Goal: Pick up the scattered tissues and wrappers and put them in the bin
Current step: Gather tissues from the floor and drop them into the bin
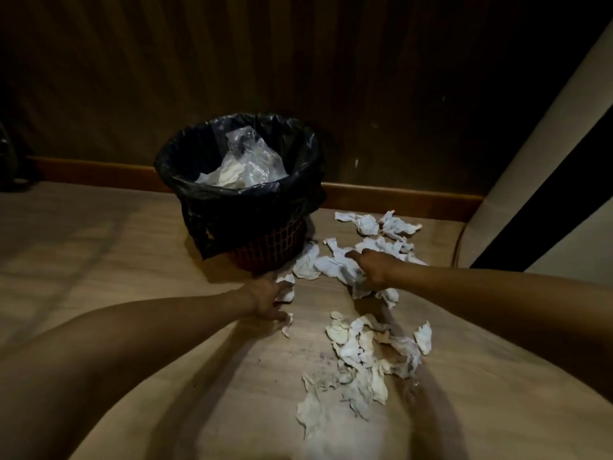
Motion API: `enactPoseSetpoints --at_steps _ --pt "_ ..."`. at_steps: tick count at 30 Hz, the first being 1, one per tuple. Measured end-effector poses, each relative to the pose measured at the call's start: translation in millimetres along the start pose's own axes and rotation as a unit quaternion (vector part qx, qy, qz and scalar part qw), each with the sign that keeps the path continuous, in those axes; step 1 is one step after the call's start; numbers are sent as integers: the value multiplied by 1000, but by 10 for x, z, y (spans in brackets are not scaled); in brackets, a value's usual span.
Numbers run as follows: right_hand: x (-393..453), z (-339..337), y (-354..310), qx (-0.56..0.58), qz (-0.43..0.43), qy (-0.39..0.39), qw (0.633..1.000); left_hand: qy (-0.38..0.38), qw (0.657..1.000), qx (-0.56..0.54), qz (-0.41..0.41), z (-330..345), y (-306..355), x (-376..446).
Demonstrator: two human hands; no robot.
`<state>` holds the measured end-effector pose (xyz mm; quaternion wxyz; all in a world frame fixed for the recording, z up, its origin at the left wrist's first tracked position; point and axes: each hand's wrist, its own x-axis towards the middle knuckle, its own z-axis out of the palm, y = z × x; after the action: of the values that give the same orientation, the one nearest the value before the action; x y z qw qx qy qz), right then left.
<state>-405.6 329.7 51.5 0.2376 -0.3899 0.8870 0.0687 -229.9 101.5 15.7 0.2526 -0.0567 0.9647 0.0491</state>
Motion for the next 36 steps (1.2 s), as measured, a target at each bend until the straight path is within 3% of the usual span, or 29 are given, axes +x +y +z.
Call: enactPoseSetpoints --at_steps 7,11,14,20,26,28,32,36 --pt "370 261 81 14 -8 -7 1000 64 996 -33 54 307 17 186" --pt "400 345 73 19 4 -32 999 61 993 -53 86 264 21 252" --pt "388 356 92 51 -28 -16 998 89 988 -61 114 165 52 292" --pt "246 270 165 60 -42 52 996 178 972 -122 95 -76 222 614" --pt "36 118 343 103 -2 114 988 97 993 -47 50 -66 319 961" --pt "-81 107 399 109 -4 113 988 117 989 -65 66 -11 314 961" --pt "-428 170 473 60 -78 55 994 116 978 -145 93 65 300 780" --pt "-704 484 509 -36 -133 -37 990 123 978 -115 122 48 416 372"
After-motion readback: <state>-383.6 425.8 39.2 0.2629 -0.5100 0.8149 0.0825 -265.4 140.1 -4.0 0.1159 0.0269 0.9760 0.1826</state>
